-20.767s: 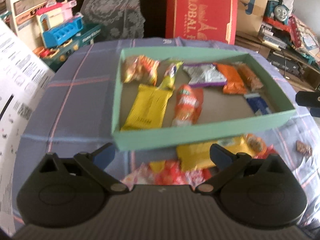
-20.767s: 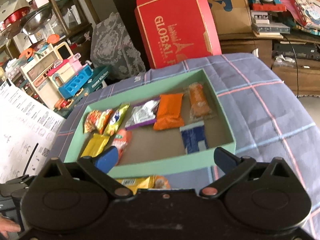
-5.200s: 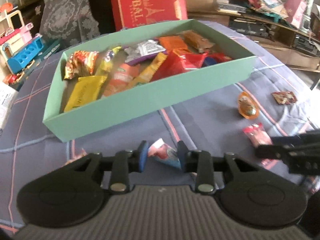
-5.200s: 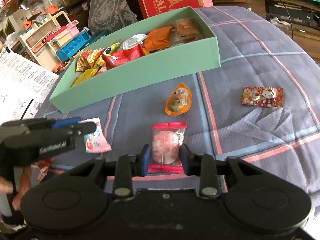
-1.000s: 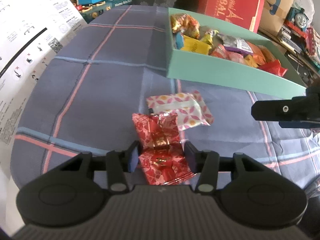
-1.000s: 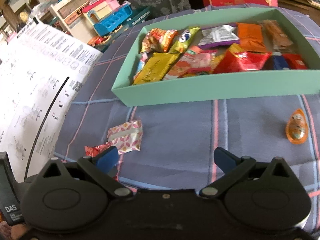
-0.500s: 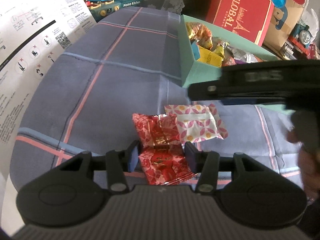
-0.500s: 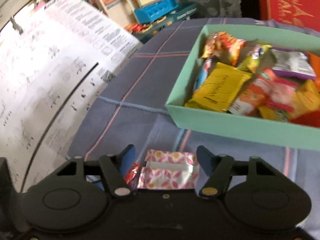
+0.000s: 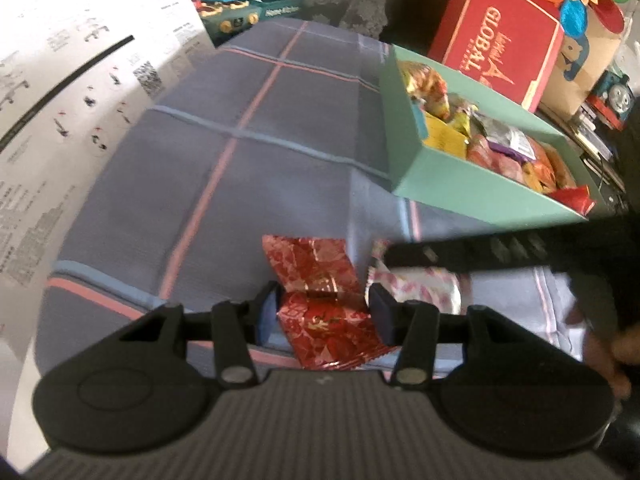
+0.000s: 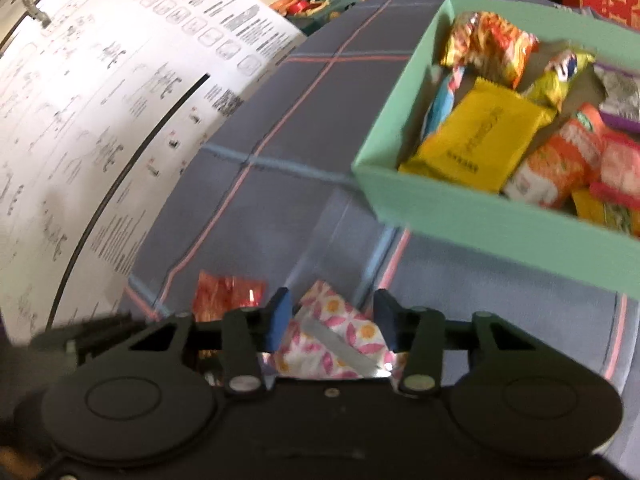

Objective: Organize snacks
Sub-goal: 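Grasp the red gold-print candy pack with the left gripper while the right grasps the pink-white patterned pack, then carry both packs over the green tray and open both grippers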

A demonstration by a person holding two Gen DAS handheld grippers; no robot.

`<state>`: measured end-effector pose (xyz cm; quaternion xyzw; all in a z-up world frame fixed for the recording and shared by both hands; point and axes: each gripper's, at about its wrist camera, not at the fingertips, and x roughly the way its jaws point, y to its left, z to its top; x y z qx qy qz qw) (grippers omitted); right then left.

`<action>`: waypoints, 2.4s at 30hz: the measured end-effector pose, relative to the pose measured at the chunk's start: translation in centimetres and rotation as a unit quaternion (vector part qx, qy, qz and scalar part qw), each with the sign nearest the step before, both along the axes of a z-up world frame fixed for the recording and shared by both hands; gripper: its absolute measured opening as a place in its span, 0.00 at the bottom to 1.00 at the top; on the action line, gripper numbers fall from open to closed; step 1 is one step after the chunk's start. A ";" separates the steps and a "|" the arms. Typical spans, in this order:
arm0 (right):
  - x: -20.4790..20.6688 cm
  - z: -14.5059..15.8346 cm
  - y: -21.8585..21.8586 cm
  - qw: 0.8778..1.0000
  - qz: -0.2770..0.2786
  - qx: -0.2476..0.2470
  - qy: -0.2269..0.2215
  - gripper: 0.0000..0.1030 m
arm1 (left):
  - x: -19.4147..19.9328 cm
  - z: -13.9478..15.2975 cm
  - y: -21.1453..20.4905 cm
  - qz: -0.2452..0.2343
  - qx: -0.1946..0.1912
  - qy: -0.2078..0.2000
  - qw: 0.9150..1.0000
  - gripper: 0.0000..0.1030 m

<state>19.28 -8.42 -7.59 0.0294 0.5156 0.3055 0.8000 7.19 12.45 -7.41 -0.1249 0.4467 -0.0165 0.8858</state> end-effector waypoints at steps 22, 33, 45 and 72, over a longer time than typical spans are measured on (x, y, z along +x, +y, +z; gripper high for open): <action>-7.6 0.0 3.5 0.974 0.122 -0.132 -0.137 0.49 | -0.3 -0.4 2.0 0.048 -0.007 -0.001 0.999 0.46; -5.4 1.0 -0.4 0.992 0.031 -0.086 -0.090 0.48 | -0.7 1.2 -0.1 0.023 0.010 -0.010 1.000 0.46; -6.0 4.4 -6.4 0.995 -0.040 0.008 -0.090 0.48 | -1.0 4.4 -3.0 0.007 0.024 -0.042 0.999 0.46; 3.0 8.7 -18.0 0.965 -0.229 0.060 -0.113 0.48 | 11.8 8.9 -13.5 -0.127 0.038 -0.078 0.988 0.46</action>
